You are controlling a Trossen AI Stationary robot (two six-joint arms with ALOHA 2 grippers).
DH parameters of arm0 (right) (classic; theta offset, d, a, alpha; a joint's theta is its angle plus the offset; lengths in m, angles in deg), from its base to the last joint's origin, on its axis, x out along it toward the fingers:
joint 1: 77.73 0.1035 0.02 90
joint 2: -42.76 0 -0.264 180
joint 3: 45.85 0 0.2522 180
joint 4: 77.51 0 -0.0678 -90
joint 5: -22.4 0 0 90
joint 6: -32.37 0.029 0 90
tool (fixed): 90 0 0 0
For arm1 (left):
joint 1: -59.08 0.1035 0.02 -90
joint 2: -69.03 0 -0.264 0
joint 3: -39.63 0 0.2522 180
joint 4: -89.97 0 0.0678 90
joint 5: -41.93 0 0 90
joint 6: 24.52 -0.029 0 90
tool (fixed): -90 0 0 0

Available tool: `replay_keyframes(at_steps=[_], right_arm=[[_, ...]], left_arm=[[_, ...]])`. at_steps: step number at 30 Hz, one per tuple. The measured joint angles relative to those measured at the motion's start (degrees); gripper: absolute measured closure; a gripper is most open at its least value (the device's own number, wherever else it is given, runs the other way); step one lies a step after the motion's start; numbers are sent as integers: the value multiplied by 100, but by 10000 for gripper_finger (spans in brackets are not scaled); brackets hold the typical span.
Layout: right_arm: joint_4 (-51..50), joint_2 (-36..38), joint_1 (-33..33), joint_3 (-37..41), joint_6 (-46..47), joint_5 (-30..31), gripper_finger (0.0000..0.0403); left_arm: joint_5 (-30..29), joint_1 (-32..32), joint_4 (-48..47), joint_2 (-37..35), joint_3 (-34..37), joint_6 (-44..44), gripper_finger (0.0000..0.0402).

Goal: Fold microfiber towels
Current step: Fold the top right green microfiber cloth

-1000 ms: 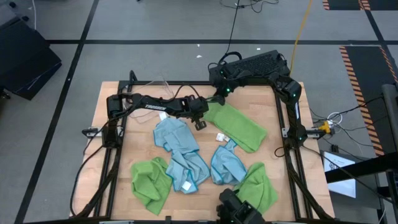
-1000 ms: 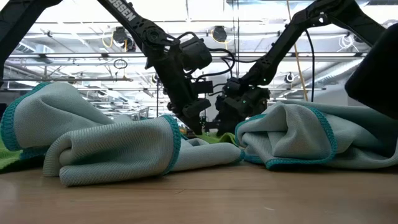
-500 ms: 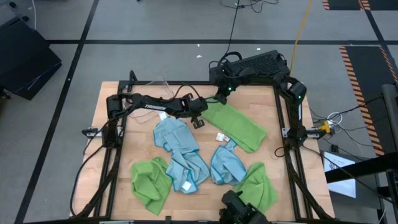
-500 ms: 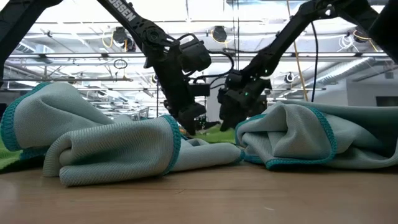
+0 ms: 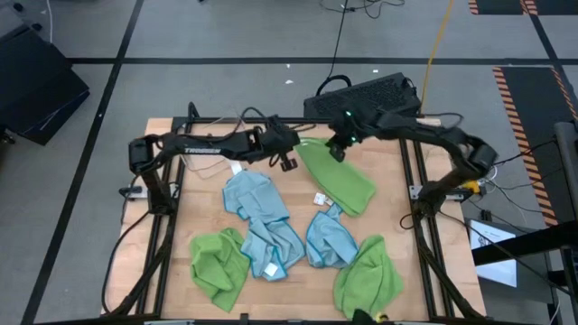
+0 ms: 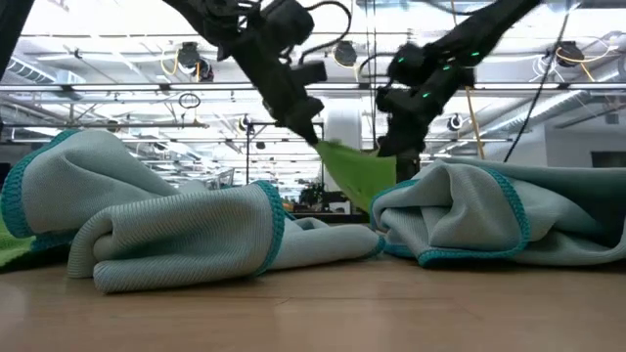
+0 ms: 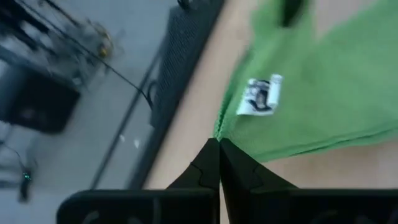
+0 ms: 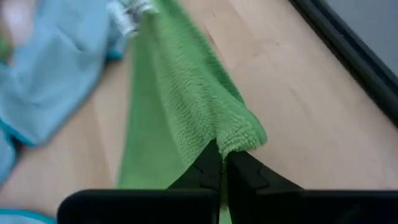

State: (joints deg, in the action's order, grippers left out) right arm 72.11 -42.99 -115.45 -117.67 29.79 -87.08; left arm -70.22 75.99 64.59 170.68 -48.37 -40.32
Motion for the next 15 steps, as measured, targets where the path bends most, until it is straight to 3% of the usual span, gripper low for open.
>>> replay_keyframes(at_steps=[4, 6, 10, 15], right_arm=[[1350, 530, 261, 808, 736, 127, 402], [1855, 679, 428, 1085, 1031, 524, 402], [2166, 940, 841, 1311, 1326, 1556, 402], [2104, 1375, 1494, 1310, 1339, 2442, 402]], left_arm=[[332, 315, 739, -15, 3, -746, 399], [583, 490, 1133, -13, 4, -936, 399], [997, 705, 1423, -35, 4, -949, 399], [1343, 464, 940, -407, 0, -1263, 399]])
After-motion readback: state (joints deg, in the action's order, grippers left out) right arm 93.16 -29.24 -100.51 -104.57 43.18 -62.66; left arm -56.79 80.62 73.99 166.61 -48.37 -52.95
